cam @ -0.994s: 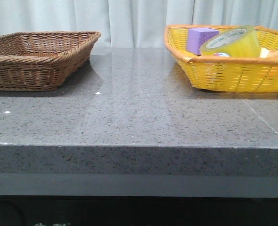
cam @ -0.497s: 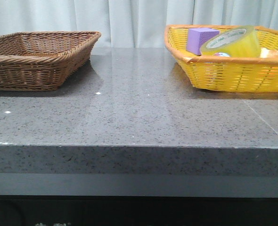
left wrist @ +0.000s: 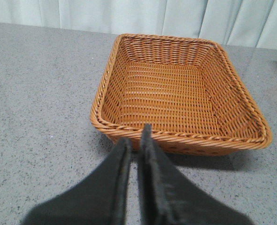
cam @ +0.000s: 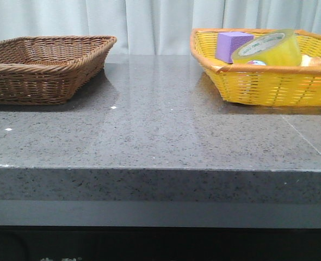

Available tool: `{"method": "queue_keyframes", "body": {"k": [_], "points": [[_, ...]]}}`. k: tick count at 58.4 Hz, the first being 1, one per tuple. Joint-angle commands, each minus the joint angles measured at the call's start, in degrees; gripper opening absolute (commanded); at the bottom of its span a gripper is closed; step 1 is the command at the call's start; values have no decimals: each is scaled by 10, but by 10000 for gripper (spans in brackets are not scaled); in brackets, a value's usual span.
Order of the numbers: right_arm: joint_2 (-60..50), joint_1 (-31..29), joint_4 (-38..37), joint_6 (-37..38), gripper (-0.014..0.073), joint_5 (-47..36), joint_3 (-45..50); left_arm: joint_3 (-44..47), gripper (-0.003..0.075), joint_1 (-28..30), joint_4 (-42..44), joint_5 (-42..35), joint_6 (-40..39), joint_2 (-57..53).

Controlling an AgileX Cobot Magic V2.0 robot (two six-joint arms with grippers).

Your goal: Transfer tape with both arms

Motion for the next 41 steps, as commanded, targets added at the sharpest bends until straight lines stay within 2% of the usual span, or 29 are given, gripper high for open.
{"method": "queue_keyframes", "body": {"k": [1, 4, 7, 11, 17, 23, 41], "points": [[10, -2, 1, -6, 555, -70, -21, -21, 325, 1, -2, -49, -6, 6], [11, -2, 1, -6, 645, -78, -20, -21, 461, 1, -2, -49, -6, 6], [11, -2, 1, -6, 634, -86, -20, -21, 582, 1, -2, -49, -6, 6], [11, -2, 1, -6, 619, -101, -20, -21, 655, 1, -2, -49, -6, 6], [28, -2, 14, -1, 594, -104, -28, -21, 658, 1, -2, -49, -6, 6], [94, -2, 23, -1, 588, -86, -70, -21, 658, 1, -2, -49, -6, 6], [392, -2, 14, 17, 588, 51, -328, -21, 658, 1, -2, -49, -6, 6]]}}
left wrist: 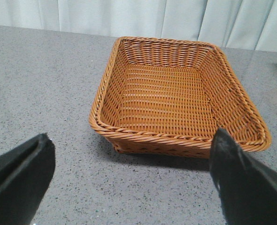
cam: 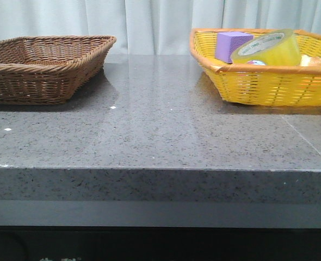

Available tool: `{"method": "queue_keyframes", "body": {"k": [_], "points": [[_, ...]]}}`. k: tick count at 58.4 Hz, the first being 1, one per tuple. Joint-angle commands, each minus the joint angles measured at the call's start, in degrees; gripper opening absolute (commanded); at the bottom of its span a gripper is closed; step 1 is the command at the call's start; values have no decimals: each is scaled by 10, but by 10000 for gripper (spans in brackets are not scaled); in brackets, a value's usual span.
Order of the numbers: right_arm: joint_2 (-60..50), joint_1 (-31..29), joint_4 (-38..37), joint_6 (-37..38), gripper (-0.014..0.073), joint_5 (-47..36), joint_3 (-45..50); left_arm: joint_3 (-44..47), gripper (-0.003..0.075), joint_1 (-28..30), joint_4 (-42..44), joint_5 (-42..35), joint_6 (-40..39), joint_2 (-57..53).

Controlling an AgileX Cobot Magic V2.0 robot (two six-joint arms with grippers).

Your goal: Transfer tape with both arms

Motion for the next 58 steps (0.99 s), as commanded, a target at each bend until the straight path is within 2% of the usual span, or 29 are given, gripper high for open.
{"method": "queue_keyframes", "body": {"k": [1, 9, 21, 35, 45, 58], "points": [[72, -2, -6, 3, 588, 4, -91, -21, 658, 1, -2, -47, -6, 6], [184, -2, -41, 21, 588, 67, -206, -21, 658, 1, -2, -47, -6, 6], [316, 13, -177, 120, 588, 167, -362, -21, 658, 1, -2, -47, -6, 6], [443, 57, -214, 130, 588, 245, -510, -21, 658, 1, -2, -47, -6, 6], [501, 57, -232, 151, 588, 292, -563, -21, 658, 1, -2, -47, -6, 6], [525, 56, -272, 160, 587, 309, -565, -21, 658, 1, -2, -47, -6, 6]]}}
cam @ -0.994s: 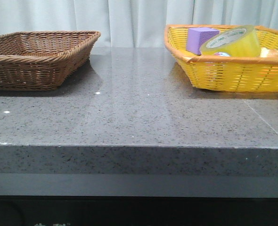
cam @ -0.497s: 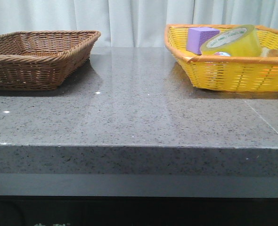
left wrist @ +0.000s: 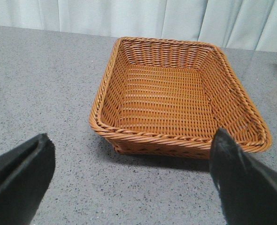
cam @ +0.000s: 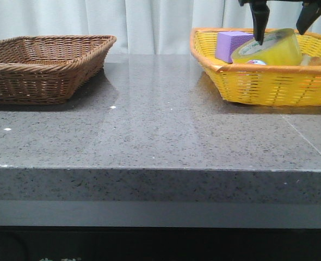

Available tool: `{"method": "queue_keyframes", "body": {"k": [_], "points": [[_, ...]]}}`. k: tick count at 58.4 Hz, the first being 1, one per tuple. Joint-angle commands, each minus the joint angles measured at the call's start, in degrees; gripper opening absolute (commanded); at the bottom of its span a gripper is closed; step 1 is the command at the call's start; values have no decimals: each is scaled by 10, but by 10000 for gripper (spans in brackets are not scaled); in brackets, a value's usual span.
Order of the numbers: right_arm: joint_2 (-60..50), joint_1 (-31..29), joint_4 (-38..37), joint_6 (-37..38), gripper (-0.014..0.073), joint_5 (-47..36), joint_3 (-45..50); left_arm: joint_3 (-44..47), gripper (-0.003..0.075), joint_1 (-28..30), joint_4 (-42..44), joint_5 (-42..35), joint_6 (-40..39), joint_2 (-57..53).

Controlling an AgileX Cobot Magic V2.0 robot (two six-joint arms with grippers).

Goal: Transfer tape with both arms
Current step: 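Lower the right gripper into the yellow basket onto the yellow tape roll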

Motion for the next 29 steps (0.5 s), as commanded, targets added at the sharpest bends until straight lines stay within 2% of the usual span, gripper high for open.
{"method": "queue_keyframes", "body": {"k": [1, 5, 9, 23, 29], "points": [[-27, -3, -45, 10, 587, -12, -23, -21, 658, 1, -2, -45, -6, 6], [-23, -3, -57, 12, 577, -10, -23, -21, 658, 1, -2, -45, -6, 6], [-21, -3, -59, 12, 531, -9, -23, -21, 658, 1, -2, -45, -6, 6], [-21, -3, -59, 12, 189, -7, -23, -21, 658, 1, -2, -45, -6, 6], [-22, -3, -59, 12, 105, -7, -24, -21, 659, 1, -2, -45, -6, 6]]}}
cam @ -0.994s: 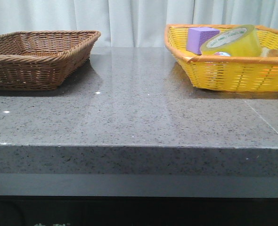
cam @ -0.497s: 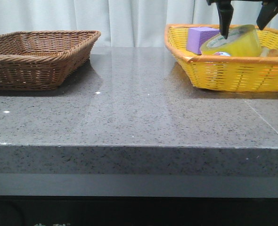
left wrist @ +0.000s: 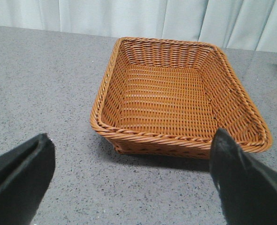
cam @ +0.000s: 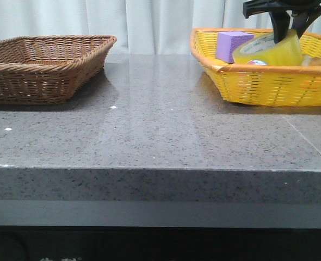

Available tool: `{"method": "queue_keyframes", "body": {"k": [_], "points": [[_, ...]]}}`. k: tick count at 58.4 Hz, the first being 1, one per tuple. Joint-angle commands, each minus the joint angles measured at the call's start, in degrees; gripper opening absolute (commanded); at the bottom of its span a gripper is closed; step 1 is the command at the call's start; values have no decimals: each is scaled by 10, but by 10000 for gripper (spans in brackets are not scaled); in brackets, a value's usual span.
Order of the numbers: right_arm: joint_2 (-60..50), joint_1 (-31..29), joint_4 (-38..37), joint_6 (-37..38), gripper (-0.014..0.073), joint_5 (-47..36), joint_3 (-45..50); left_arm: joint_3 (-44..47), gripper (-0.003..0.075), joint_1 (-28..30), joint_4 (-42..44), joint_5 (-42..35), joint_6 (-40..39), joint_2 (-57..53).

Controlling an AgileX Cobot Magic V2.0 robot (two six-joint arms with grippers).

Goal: Transfer tape with both arms
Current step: 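Lower the right gripper into the yellow basket onto the yellow tape roll, then close the right gripper on the tape roll rim and lift it, then carry the tape roll toward the brown basket and set it on the table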

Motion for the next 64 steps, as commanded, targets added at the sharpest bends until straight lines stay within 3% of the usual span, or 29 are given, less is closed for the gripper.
{"method": "queue_keyframes", "body": {"k": [1, 9, 36, 50, 64], "points": [[-35, -3, -19, 3, 92, -18, -20, -21, 658, 1, -2, -45, -6, 6], [-41, -3, -19, 3, 45, -25, -20, -21, 659, 1, -2, -45, -6, 6], [-144, 11, 2, 3, 45, -49, -21, -21, 658, 1, -2, -45, -6, 6], [-216, 47, 135, -28, 44, -81, 18, -21, 658, 1, -2, -45, -6, 6], [-288, 133, 234, -110, 44, -170, 179, -21, 658, 1, -2, -45, -6, 6]]}}
